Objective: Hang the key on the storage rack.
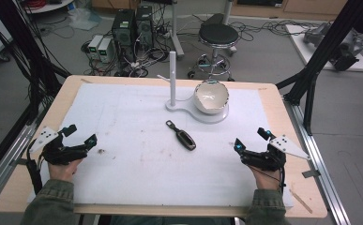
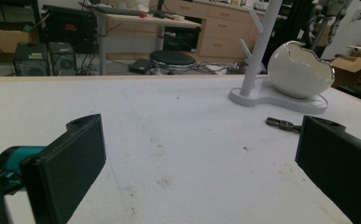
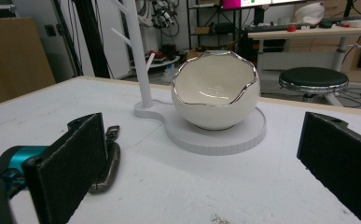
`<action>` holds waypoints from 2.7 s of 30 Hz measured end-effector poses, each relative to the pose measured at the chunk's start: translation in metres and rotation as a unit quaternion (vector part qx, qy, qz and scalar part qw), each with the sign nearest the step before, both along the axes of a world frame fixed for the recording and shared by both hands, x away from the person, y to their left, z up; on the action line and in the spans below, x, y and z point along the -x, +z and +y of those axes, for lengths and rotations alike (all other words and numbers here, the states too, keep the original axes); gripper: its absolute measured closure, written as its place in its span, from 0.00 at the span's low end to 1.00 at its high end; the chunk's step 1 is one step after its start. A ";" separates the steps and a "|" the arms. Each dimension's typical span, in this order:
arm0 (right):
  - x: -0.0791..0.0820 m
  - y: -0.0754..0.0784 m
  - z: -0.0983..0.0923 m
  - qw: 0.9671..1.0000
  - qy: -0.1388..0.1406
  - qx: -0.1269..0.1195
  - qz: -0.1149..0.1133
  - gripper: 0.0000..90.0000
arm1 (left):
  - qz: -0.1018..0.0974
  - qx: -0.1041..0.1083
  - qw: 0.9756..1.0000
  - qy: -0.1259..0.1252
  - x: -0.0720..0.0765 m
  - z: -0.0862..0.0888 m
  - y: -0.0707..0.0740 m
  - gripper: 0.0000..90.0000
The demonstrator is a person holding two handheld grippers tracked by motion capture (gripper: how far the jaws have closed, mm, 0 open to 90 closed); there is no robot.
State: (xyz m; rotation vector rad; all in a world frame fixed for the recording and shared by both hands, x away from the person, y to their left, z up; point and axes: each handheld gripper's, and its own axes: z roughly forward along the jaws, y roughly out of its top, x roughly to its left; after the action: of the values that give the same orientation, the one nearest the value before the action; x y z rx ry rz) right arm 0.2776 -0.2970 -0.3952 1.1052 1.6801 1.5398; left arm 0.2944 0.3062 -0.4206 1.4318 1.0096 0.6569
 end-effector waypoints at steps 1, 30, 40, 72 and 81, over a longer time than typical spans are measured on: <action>-0.001 0.001 0.001 1.000 0.001 0.001 0.002 0.01 | 0.000 0.000 1.000 0.000 0.000 0.000 0.000 0.02; -0.033 0.036 0.036 0.995 0.058 0.062 0.057 0.01 | 0.003 -0.003 1.000 0.000 -0.003 -0.002 -0.002 0.02; -0.055 0.051 0.058 0.989 0.086 0.094 0.074 0.01 | 0.003 0.000 1.000 -0.001 -0.003 -0.003 -0.002 0.02; -0.118 0.060 0.161 0.946 0.189 0.203 0.164 0.01 | 0.010 0.003 1.000 0.000 -0.004 -0.001 -0.003 0.02; -0.138 0.053 0.194 0.929 0.207 0.235 0.199 0.01 | 0.009 0.009 1.000 0.000 -0.005 -0.001 -0.003 0.02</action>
State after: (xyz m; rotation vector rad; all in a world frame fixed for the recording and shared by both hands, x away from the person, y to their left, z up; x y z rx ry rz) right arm 0.4161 -0.1026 -0.3426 0.8740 2.5270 1.0715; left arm 0.2990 0.3048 -0.4235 1.4234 1.0280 0.6345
